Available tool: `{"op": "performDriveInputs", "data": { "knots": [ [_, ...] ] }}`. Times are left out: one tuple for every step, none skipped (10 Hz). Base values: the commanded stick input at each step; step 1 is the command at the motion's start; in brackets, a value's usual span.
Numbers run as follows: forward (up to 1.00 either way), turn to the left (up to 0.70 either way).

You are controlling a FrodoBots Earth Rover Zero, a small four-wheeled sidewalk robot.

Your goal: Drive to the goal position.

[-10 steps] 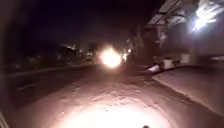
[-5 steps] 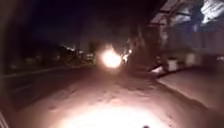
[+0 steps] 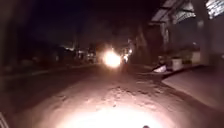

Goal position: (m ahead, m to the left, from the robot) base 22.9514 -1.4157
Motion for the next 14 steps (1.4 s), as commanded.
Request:
{"op": "performDriveInputs", "data": {
  "knots": [
    [0.7,0.0],
    [0.7,-0.1],
    [0.7,-0.33],
    [0.7,-0.31],
    [0.7,-0.11],
    [0.7,0.0],
    [0.7,0.0],
    [0.7,0.0],
    [0.7,0.0],
    [0.7,0.0],
    [0.7,0.0],
    [0.7,0.0],
    [0.7,0.0],
    [0.7,0.0]
  ]
}}
